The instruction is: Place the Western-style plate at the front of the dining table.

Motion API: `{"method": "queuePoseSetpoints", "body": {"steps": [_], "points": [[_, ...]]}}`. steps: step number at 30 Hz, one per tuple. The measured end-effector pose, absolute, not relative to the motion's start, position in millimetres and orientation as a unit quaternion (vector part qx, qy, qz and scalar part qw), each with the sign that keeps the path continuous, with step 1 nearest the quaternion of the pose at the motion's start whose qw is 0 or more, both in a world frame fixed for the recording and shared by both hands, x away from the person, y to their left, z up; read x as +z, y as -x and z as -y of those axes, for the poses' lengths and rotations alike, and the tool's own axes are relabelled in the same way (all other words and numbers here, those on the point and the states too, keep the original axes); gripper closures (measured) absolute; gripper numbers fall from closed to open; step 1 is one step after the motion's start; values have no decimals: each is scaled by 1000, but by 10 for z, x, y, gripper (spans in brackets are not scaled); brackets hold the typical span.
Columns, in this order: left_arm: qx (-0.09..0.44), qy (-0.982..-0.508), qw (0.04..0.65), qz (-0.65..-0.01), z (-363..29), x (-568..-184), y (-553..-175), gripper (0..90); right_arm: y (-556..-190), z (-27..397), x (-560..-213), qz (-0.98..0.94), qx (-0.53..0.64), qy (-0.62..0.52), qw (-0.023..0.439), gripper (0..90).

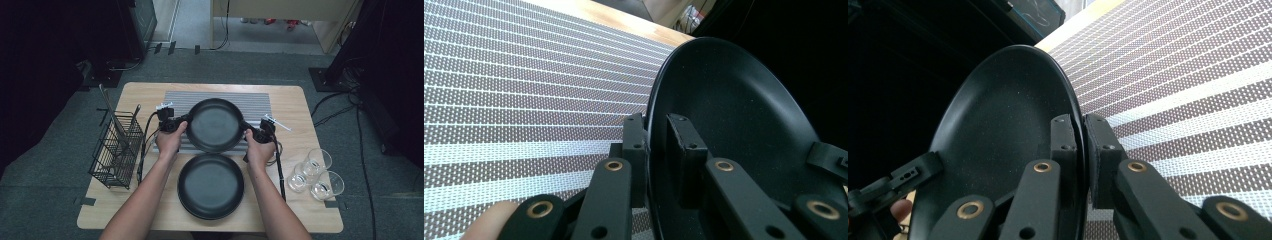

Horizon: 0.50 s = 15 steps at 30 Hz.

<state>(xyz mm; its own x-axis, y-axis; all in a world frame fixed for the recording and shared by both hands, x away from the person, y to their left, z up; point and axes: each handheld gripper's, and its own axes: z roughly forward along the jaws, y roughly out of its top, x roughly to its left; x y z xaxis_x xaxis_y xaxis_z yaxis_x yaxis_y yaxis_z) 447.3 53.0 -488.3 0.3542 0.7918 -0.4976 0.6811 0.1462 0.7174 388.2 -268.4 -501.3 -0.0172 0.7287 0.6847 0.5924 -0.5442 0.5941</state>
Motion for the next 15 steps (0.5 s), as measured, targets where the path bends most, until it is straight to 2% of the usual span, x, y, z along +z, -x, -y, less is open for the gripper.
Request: {"method": "queuePoseSetpoints", "body": {"steps": [15], "points": [[51, -648, 492, -579, -497, -4978, -4625, 810, -4055, 2681, -5143, -460, 527, -712, 63, 844]]}}
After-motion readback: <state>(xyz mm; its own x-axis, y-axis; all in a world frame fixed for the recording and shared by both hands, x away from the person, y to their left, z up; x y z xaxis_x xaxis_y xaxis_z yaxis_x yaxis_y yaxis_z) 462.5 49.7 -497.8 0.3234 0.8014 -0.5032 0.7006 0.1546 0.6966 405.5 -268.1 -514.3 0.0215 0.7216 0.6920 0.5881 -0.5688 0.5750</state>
